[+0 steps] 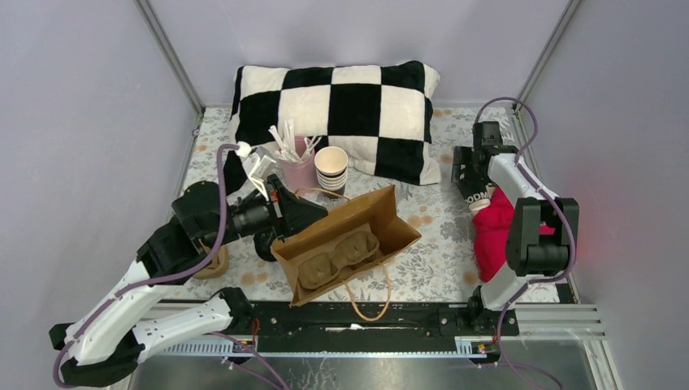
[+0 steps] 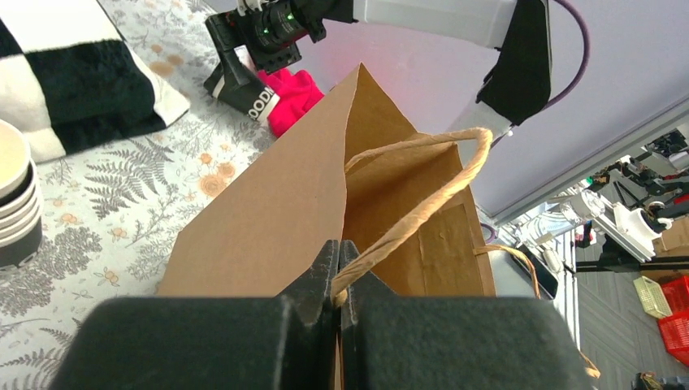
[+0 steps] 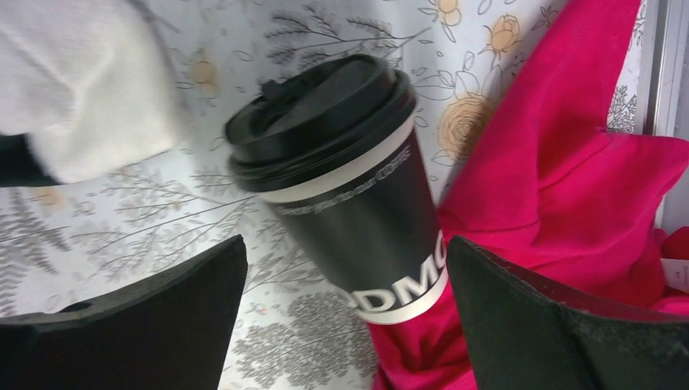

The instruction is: Pack the takeout coffee

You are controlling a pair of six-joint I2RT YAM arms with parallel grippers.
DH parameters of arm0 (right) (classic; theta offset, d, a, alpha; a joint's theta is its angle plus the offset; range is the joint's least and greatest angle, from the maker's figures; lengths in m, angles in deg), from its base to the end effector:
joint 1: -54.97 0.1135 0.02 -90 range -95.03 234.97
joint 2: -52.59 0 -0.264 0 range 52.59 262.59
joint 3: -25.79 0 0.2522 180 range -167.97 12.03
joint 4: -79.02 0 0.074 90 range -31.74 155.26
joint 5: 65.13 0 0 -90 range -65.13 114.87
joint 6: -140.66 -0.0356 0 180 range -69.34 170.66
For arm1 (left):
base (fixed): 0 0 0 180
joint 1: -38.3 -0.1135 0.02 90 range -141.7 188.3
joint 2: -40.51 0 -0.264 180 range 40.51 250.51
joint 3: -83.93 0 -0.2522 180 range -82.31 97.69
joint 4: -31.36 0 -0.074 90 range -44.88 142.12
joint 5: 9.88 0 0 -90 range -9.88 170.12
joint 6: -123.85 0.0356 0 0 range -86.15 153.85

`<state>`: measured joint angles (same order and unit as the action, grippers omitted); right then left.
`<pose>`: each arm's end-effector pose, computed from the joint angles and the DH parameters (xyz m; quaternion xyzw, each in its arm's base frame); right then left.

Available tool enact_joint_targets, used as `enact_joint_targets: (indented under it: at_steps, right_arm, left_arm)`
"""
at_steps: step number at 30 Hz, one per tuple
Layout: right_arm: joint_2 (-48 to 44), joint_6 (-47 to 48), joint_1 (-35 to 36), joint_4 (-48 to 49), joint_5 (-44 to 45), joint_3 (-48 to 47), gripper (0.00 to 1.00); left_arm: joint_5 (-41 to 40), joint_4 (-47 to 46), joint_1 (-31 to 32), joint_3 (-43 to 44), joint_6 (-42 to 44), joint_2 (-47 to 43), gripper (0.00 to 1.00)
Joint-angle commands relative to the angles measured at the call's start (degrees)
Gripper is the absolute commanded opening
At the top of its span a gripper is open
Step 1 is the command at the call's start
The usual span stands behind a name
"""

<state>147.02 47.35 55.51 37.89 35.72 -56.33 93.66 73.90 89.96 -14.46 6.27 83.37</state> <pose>0.3517 -0.0034 0.2354 0.0525 0.9443 -0.0792 0.3151 0.0751 -0.1083 0.4438 0.2300 0.6923 -0.4990 0.4678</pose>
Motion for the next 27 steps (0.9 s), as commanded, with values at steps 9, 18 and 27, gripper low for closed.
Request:
enact_joint_targets:
  at_steps: [9,18,27]
  right_arm:
    - [4.89,6.39,-3.70,3.34,-3.07,-0.01,0.98]
    - [4.40,2.56,-3.69,8.58,-9.68,3.09,0.88]
    - [4.15,1.31,-3.62,11.41,-7.53,5.42,0.92]
  left_arm:
    - [0.52,-8.73,-0.10,-2.59,-5.56,4.47,0.00]
    - [-4.98,-12.18,-0.08,-1.68,-9.32,10.96,0.00]
    - [-8.50,-11.54,-0.14,-3.74,-11.45,12.33,0.00]
